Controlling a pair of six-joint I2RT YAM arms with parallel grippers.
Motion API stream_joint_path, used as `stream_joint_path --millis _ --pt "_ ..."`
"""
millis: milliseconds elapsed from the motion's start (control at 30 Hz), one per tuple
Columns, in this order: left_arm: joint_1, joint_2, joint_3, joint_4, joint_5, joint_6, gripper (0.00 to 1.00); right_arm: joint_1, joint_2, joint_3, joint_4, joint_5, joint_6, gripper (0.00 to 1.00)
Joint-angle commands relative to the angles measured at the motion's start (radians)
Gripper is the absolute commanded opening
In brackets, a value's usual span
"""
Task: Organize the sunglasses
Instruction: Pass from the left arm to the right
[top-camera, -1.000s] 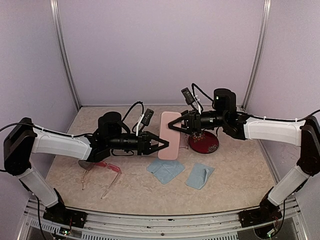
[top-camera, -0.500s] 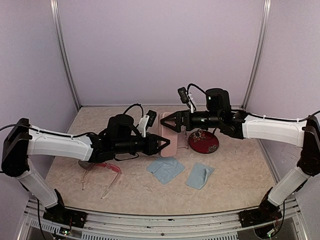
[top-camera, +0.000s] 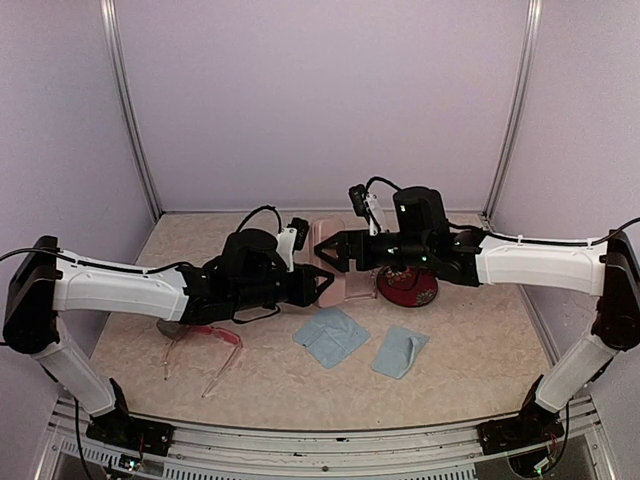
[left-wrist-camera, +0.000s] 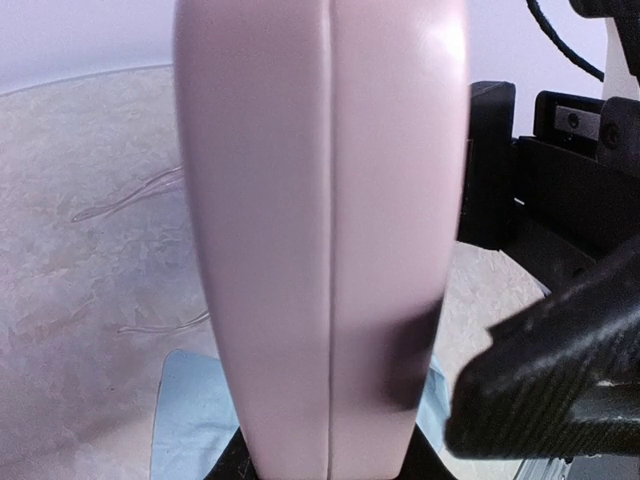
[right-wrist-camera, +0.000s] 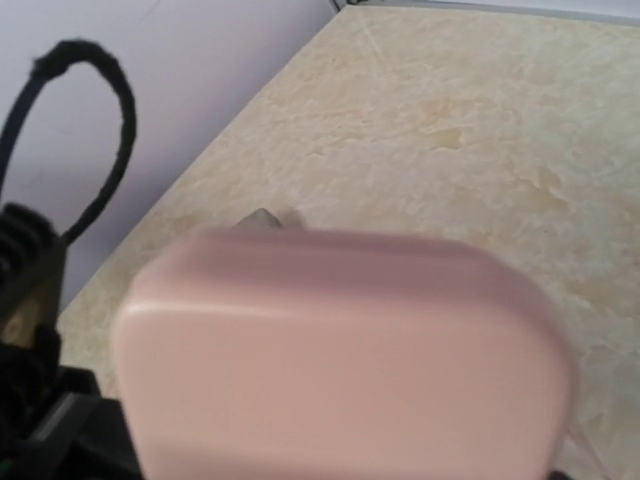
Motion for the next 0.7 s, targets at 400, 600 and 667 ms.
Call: stream_joint_path --millis 400,600,667 --pt "-0.021 0.011 0.042 -0.013 -0.077 0.012 0.02 0.034 0.053 0.042 -0.008 0.058 0.017 0.87" --pt "-0.026 0.011 0.044 -0.019 -0.089 0.018 0.02 0.038 0.059 0.047 -0.011 0.065 0.021 0.76" --pt "-0.027 0.012 0.046 -0.020 -0.090 0.020 0.02 0.040 0.060 0.049 -0.013 0.069 0.022 0.73"
